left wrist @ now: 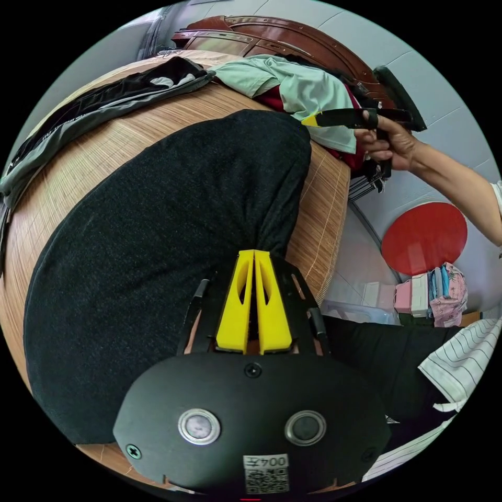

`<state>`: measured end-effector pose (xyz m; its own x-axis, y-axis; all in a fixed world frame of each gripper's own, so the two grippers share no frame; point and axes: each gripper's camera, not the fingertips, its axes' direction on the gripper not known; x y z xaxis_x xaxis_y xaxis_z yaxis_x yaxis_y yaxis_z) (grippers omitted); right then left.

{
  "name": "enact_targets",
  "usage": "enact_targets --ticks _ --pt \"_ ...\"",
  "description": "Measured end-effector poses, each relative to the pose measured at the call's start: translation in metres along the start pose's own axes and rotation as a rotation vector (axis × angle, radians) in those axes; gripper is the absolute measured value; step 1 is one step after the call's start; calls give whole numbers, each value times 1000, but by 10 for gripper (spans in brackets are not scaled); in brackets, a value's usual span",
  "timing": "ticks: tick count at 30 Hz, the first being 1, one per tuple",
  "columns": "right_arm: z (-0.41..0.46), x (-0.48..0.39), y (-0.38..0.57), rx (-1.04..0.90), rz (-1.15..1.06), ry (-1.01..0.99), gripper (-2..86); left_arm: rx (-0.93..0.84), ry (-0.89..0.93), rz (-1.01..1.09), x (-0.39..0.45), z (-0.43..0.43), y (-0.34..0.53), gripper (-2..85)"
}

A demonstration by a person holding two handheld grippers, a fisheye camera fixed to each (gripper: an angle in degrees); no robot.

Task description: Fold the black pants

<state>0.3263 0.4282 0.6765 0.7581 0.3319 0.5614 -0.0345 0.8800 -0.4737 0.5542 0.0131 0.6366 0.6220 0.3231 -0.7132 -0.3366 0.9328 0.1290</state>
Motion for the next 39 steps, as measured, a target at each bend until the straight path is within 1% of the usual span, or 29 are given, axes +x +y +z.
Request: enact_targets --ticks 2,3,5,9,11,12,13,16,17,18,19,20,21,22,24,25,26,27,29,30,31,32,34,39 --pt "2 49 -10 -32 115 -104 124 2 -3 -3 6 -3 -1 2" --pt "4 58 -13 -41 128 -140 124 2 -5 -3 10 -5 -1 2" --pt "13 77 -30 -85 121 -244 126 1 -13 5 16 -9 -2 2" --pt "26 83 -61 -102 85 -280 129 -8 -22 3 28 -16 -4 2" --pt "38 73 -75 -168 3 -264 94 -10 -24 1 32 -19 -5 2" --pt "38 67 -76 -169 -37 -247 76 -11 -25 -3 35 -21 -5 2" --pt "32 53 -76 -140 -113 -188 40 -11 -27 -5 36 -22 -5 2" --pt "3 17 -59 3 -264 -192 34 -7 -57 -3 47 -26 -4 2" --pt "-2 1 -48 24 -339 -157 35 -2 -71 -2 51 -28 -3 2" --pt "-1 -6 -43 14 -378 -127 36 2 -80 -3 55 -29 -3 2" --pt "6 -16 -34 -39 -441 -68 47 2 -81 -4 56 -30 -3 2" --pt "15 -19 -29 -116 -464 -69 66 1 -80 -5 58 -32 -3 2" --pt "17 -18 -28 -144 -462 -89 76 -2 -77 -4 59 -33 -3 2" --pt "15 -12 -29 -159 -436 -151 96 -4 -76 -2 60 -34 -3 2" --pt "0 7 -38 -136 -359 -282 109 -1 -71 2 62 -37 -2 2" --pt "-13 24 -46 -94 -297 -347 110 0 -71 2 63 -38 -1 2" --pt "-25 46 -55 -24 -216 -354 106 2 -71 2 65 -39 -1 1" --pt "-30 58 -60 17 -170 -343 103 4 -72 3 66 -41 0 1" --pt "-39 100 -83 148 10 -220 84 6 -74 7 68 -42 1 1" --pt "-36 106 -90 159 34 -181 79 7 -75 9 69 -44 1 1" --pt "-26 113 -107 133 53 -94 69 8 -76 9 70 -44 2 1" --pt "-13 111 -124 103 15 -36 69 8 -77 9 71 -45 2 1" --pt "10 103 -146 29 -63 14 75 10 -80 9 72 -47 3 1" --pt "55 75 -170 -128 -209 -63 99 15 -85 7 75 -51 5 1"
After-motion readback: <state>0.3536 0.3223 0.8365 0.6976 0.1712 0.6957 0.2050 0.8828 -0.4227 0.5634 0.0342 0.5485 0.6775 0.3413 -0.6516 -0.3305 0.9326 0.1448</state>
